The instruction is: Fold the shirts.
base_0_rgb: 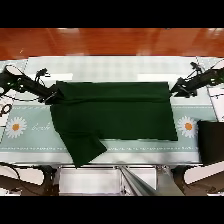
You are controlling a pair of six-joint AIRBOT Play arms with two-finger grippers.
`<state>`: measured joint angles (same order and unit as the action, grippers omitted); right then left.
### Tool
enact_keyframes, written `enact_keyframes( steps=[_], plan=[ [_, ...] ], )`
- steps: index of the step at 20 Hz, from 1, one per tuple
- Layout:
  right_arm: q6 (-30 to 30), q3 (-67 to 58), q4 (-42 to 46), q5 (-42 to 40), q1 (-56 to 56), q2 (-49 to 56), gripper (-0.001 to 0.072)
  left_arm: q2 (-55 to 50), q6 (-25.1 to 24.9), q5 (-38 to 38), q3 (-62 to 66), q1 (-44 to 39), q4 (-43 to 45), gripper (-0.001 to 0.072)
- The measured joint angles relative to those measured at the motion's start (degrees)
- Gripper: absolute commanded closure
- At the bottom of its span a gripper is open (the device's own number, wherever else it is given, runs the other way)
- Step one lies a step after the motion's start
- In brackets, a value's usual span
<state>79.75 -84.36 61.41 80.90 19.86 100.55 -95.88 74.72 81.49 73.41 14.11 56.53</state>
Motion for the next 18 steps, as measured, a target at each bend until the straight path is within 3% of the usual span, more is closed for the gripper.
enact_keyframes(
  steps=[3, 5, 9, 12, 18],
  plan=[
    [1.7, 4.66, 5.18, 2.21, 4.42, -6.8, 0.0298, 7.15, 0.92, 1.01, -5.62, 2.97, 2.03, 0.0205],
    [2.43, 13.38, 6.88, -0.87, 7.76, -13.18, 0.0297, 14.64, 0.04, -1.33, -14.29, 6.99, 2.95, 0.0205],
    [-1.9, 35.63, 2.08, -11.85, 13.42, -26.51, 0.0297, 27.87, -3.48, -4.83, -33.14, 18.18, 0.17, 0.0204],
    [-5.22, 44.13, -3.8, -16.02, 15.02, -31.52, 0.0297, 32.68, -3.5, -6.34, -43.34, 24.52, -1.55, 0.0204],
    [-8.04, 48.74, -9.81, -16.68, 15.89, -34.16, 0.0298, 34.18, -2.27, -7.67, -51.95, 20.57, -3.61, 0.0204]
  ],
)
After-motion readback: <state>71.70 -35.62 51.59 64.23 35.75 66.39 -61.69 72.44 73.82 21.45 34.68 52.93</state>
